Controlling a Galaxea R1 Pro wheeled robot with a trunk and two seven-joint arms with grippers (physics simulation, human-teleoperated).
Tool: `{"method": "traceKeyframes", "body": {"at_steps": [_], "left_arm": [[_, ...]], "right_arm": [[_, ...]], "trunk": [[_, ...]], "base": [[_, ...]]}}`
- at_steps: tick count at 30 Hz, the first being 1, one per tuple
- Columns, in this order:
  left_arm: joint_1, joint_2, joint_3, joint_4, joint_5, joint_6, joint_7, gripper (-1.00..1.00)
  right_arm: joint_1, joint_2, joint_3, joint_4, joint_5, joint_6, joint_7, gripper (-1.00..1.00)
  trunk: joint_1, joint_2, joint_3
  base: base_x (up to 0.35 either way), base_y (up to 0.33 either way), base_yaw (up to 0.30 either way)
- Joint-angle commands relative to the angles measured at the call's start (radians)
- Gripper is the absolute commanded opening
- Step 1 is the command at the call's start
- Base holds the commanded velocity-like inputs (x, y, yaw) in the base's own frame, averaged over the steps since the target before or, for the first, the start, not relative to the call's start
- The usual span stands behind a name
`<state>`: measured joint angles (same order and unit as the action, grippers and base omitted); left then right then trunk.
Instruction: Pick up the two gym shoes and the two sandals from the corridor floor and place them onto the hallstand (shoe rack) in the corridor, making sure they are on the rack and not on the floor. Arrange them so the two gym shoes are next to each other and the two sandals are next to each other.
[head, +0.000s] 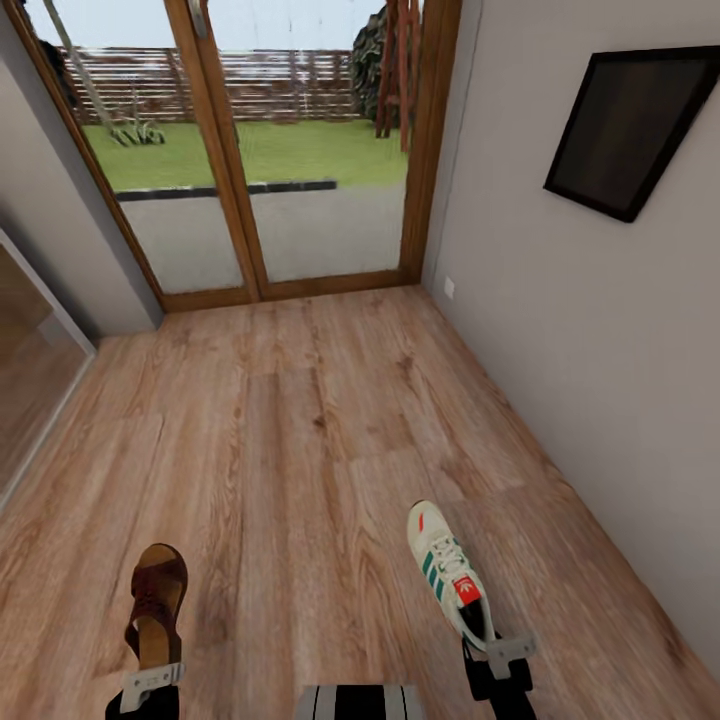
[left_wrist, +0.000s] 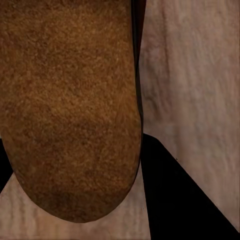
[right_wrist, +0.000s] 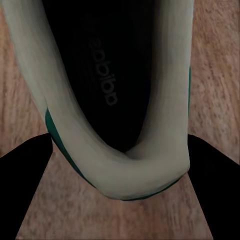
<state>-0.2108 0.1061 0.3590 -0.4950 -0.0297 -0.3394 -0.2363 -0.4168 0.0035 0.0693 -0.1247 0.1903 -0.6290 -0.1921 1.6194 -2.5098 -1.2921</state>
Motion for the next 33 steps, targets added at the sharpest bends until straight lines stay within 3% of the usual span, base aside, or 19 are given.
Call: {"method": "traceKeyframes", "body": {"at_steps": [1, 9, 17, 33], "left_arm": [[-0.001, -0.001, 0.007, 0.001, -0.006, -0.003, -0.009, -1.0], [-0.001, -0.005, 0.004, 0.001, -0.01, -0.002, -0.009, -1.0], [0.01, -0.005, 0.005, -0.003, -0.007, -0.002, -0.009, -1.0], [0.019, -0.007, 0.007, 0.001, -0.003, -0.003, -0.009, -1.0]], "right_arm": [[0.0, -0.001, 0.011, 0.001, -0.001, 0.0, -0.01, -1.0], [0.002, -0.015, 0.011, 0.004, -0.032, 0.002, -0.012, -1.0], [0.004, -0.017, -0.013, 0.007, -0.034, 0.002, -0.014, -1.0], [0.016, -0.017, -0.032, 0.007, -0.032, 0.002, -0.014, -1.0]], "trunk": [[0.0, 0.0, -0.001], [0.0, 0.0, 0.0], [0.0, 0.0, 0.004], [-0.007, 0.003, 0.074]], "base": [[0.086, 0.22, 0.0], [0.021, 0.055, -0.017], [0.001, 0.002, -0.238], [0.0, 0.0, -0.276]]}}
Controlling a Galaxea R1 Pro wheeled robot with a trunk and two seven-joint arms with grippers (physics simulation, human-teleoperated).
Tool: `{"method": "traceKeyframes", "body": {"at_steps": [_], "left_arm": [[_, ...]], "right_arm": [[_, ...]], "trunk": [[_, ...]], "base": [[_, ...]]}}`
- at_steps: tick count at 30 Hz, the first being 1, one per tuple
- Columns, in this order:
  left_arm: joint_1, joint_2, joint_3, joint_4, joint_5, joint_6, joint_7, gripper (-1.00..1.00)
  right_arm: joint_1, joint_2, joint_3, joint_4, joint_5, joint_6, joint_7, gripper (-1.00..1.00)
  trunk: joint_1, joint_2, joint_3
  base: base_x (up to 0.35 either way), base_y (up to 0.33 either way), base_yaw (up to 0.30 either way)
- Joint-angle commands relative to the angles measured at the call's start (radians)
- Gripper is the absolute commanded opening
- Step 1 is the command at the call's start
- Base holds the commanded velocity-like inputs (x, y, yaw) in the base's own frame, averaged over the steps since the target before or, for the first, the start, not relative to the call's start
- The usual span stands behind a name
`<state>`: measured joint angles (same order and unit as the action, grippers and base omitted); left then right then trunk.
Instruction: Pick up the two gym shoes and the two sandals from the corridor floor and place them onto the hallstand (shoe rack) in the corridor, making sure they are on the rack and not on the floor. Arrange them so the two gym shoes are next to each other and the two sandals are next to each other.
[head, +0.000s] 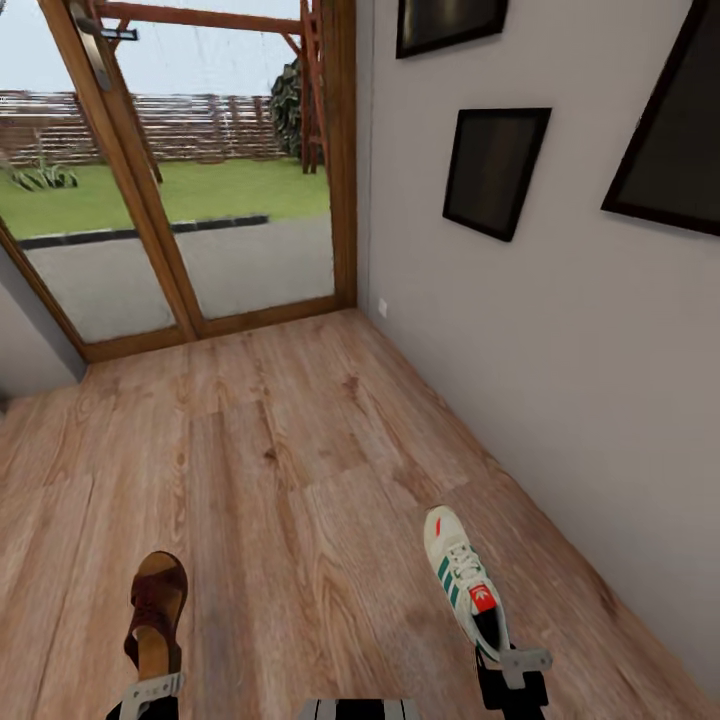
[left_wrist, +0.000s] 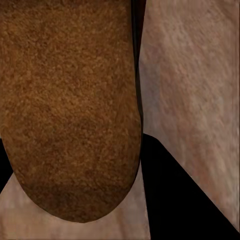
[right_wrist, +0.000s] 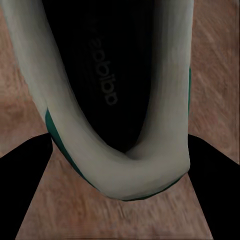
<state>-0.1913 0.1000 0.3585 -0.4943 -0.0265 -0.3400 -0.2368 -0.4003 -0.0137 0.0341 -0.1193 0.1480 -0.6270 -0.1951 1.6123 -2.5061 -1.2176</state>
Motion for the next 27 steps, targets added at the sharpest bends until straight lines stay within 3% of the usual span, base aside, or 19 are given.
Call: {"method": "traceKeyframes", "body": {"at_steps": [1, 17, 27], "left_arm": [[0.0, -0.001, 0.008, 0.0, -0.006, -0.002, -0.009, -1.0], [0.0, 0.0, 0.008, 0.0, -0.003, -0.002, -0.009, -1.0], [0.0, -0.002, 0.007, 0.0, -0.007, -0.002, -0.009, -1.0]], "right_arm": [[0.001, 0.0, 0.003, 0.001, 0.01, 0.0, -0.01, -1.0], [0.027, 0.003, 0.004, 0.001, 0.01, 0.0, -0.01, -1.0], [0.028, 0.003, 0.004, 0.001, 0.01, 0.0, -0.01, -1.0]], "trunk": [[-0.001, 0.0, 0.004], [-0.008, 0.004, 0.074], [-0.008, 0.004, 0.079]], "base": [[0.0, 0.0, -0.277], [0.0, 0.0, -0.277], [-0.002, 0.0, -0.277]]}}
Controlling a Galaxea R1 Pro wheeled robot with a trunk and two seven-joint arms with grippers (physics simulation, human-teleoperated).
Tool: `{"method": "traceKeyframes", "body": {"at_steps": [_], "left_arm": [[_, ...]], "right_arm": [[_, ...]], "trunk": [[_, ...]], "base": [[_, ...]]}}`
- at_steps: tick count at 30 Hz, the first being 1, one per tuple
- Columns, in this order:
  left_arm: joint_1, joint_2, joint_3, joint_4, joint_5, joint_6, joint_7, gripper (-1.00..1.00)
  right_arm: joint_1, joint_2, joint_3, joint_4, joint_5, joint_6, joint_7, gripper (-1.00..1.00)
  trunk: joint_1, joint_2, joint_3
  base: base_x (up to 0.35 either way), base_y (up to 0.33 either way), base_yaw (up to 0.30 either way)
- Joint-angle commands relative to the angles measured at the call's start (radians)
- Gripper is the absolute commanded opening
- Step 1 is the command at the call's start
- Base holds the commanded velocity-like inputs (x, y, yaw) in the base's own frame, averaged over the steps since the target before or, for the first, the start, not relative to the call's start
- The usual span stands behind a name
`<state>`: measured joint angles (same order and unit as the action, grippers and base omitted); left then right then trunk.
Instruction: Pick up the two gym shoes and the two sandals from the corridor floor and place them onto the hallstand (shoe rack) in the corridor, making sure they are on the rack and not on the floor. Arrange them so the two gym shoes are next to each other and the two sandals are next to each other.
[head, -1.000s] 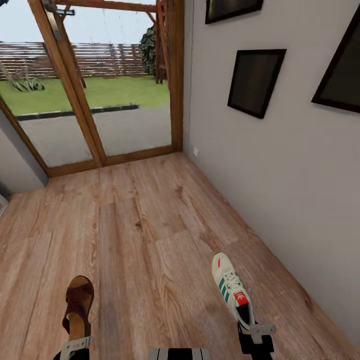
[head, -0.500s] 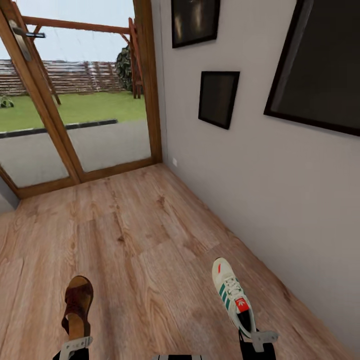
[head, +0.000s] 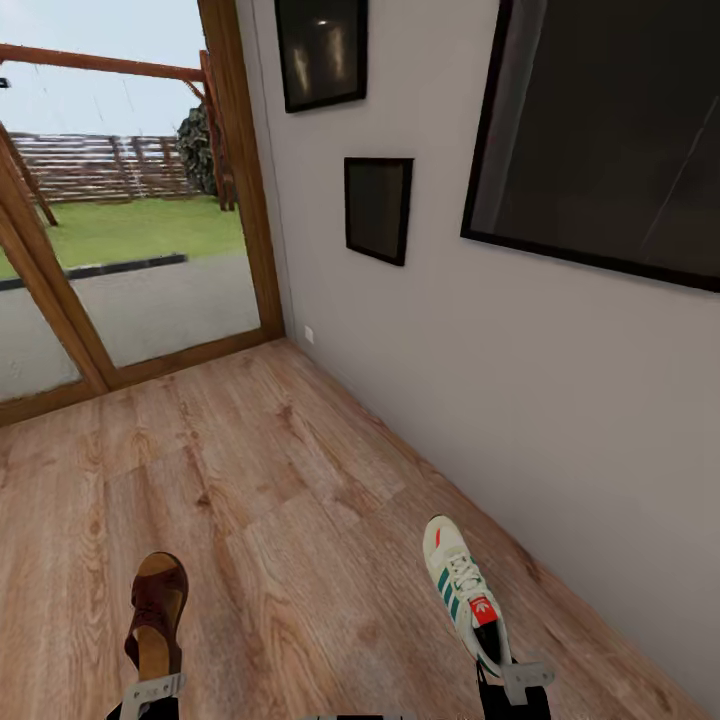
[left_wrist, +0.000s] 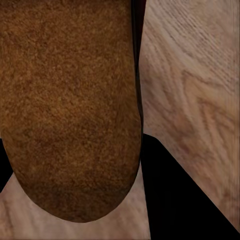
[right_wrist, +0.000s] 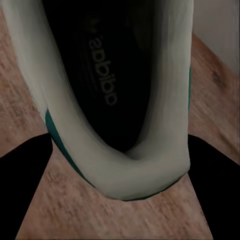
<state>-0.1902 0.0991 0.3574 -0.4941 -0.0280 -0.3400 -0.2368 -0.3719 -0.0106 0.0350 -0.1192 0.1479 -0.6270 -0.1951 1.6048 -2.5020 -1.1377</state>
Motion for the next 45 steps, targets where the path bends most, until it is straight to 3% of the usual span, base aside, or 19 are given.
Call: {"method": "traceKeyframes", "body": {"at_steps": [1, 29, 36, 38, 40, 41, 45], "left_arm": [[-0.001, -0.001, 0.008, 0.0, -0.006, -0.002, -0.009, -1.0], [0.0, 0.001, 0.01, 0.002, -0.001, -0.013, -0.009, -1.0], [0.0, -0.001, 0.008, 0.002, -0.009, -0.013, -0.007, -1.0], [0.0, -0.001, 0.008, 0.002, -0.01, -0.014, -0.007, -1.0], [0.0, -0.001, 0.008, 0.002, -0.01, -0.014, -0.007, -1.0], [0.0, -0.001, 0.008, 0.002, -0.01, -0.014, -0.007, -1.0], [0.0, -0.001, 0.008, 0.002, -0.011, -0.013, -0.007, -1.0]], "right_arm": [[-0.001, 0.0, 0.003, 0.001, 0.01, 0.0, -0.01, -1.0], [-0.001, 0.0, 0.003, 0.001, 0.01, 0.0, -0.01, -1.0], [-0.001, -0.009, -0.004, 0.0, 0.008, 0.0, -0.012, -1.0], [-0.001, -0.021, -0.019, -0.001, 0.007, 0.0, -0.012, -1.0], [-0.001, -0.037, -0.059, -0.002, 0.007, 0.0, -0.011, -1.0], [-0.001, -0.049, -0.118, -0.002, 0.008, 0.0, -0.011, -1.0], [0.0, -0.053, -0.156, -0.001, 0.009, 0.0, -0.011, -1.0]], "trunk": [[0.0, 0.0, 0.0], [0.0, 0.0, 0.003], [0.0, 0.0, 0.003], [0.0, 0.0, 0.003], [0.0, 0.0, 0.003], [0.0, 0.0, 0.003], [-0.001, 0.0, 0.01]], "base": [[-0.085, 0.046, -0.277], [-0.256, 0.188, -0.29], [-0.081, 0.072, -0.3], [-0.011, 0.01, -0.3], [-0.005, 0.005, -0.3], [-0.001, 0.001, -0.3], [-0.001, 0.001, -0.3]]}}
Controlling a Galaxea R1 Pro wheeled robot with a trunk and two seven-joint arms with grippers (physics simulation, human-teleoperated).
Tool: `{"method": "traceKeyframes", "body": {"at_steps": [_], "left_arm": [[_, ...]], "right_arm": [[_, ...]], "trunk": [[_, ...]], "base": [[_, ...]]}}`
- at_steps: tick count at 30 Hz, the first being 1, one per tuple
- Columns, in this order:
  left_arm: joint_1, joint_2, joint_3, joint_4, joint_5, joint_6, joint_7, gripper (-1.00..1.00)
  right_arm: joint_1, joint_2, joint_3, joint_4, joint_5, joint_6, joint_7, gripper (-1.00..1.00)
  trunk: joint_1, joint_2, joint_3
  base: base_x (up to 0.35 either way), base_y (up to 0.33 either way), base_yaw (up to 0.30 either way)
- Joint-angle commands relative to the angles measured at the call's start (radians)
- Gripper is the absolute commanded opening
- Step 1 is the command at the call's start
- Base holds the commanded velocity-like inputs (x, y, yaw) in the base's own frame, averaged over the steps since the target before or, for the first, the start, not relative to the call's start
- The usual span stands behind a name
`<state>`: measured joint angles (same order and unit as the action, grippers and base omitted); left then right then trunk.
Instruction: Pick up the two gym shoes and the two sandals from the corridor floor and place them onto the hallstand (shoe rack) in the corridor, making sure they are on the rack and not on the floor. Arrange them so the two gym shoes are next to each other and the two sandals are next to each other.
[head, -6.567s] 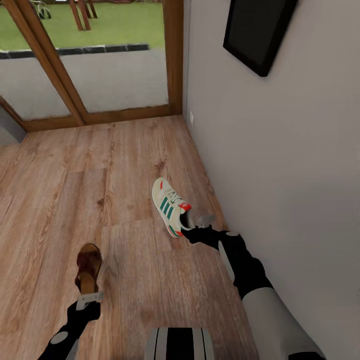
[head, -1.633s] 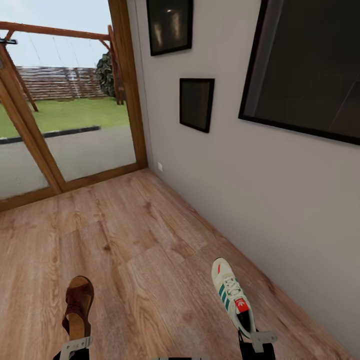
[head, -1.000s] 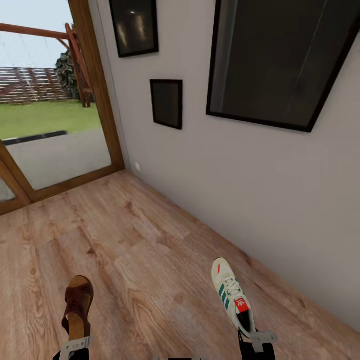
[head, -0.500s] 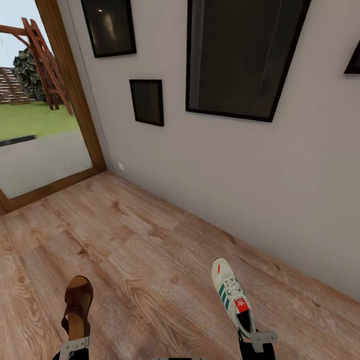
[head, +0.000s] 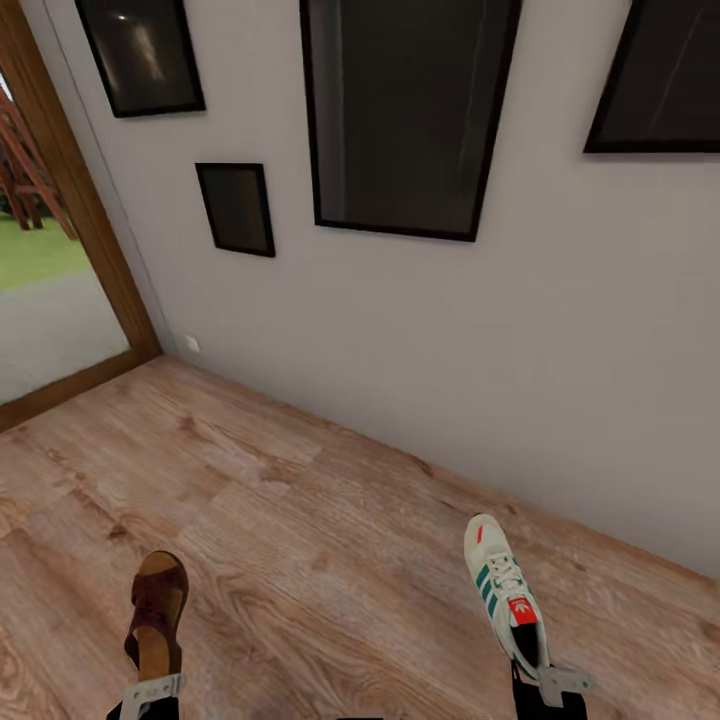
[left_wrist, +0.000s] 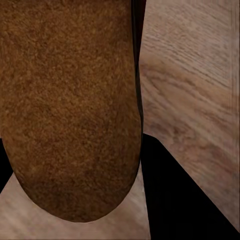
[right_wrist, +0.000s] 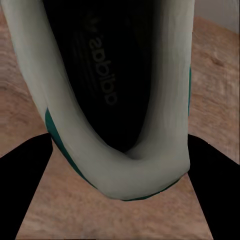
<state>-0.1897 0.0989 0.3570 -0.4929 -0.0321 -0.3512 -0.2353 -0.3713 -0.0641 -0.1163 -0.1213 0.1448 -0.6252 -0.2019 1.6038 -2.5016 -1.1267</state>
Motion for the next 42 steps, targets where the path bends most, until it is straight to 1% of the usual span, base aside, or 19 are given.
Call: {"method": "traceKeyframes", "body": {"at_steps": [1, 8, 19, 35, 42], "left_arm": [[-0.001, -0.001, 0.008, 0.0, -0.007, -0.002, -0.009, -1.0], [-0.001, -0.002, 0.009, 0.0, -0.007, -0.003, -0.009, -1.0], [-0.001, -0.002, 0.01, 0.001, -0.005, -0.003, -0.009, -1.0], [-0.001, -0.001, 0.01, 0.001, 0.001, -0.004, -0.009, -1.0], [-0.001, -0.001, 0.008, 0.001, -0.008, -0.004, -0.01, -1.0]], "right_arm": [[-0.001, 0.001, -0.006, 0.001, 0.012, -0.002, -0.004, -1.0], [-0.001, 0.006, -0.012, 0.002, 0.013, -0.002, -0.004, -1.0], [-0.001, 0.009, -0.013, 0.003, 0.013, -0.002, -0.004, -1.0], [-0.001, 0.009, -0.013, 0.003, 0.013, -0.002, -0.003, -1.0], [-0.001, 0.009, -0.013, 0.003, 0.012, -0.002, -0.003, -1.0]], "trunk": [[-0.001, 0.0, 0.003], [-0.004, 0.002, 0.03], [-0.046, 0.078, 0.065], [-0.046, 0.078, 0.065], [-0.046, 0.078, 0.065]], "base": [[0.0, 0.0, -0.3], [0.0, 0.0, -0.3], [0.0, 0.0, -0.3], [0.0, 0.0, -0.3], [0.0, 0.0, -0.3]]}}
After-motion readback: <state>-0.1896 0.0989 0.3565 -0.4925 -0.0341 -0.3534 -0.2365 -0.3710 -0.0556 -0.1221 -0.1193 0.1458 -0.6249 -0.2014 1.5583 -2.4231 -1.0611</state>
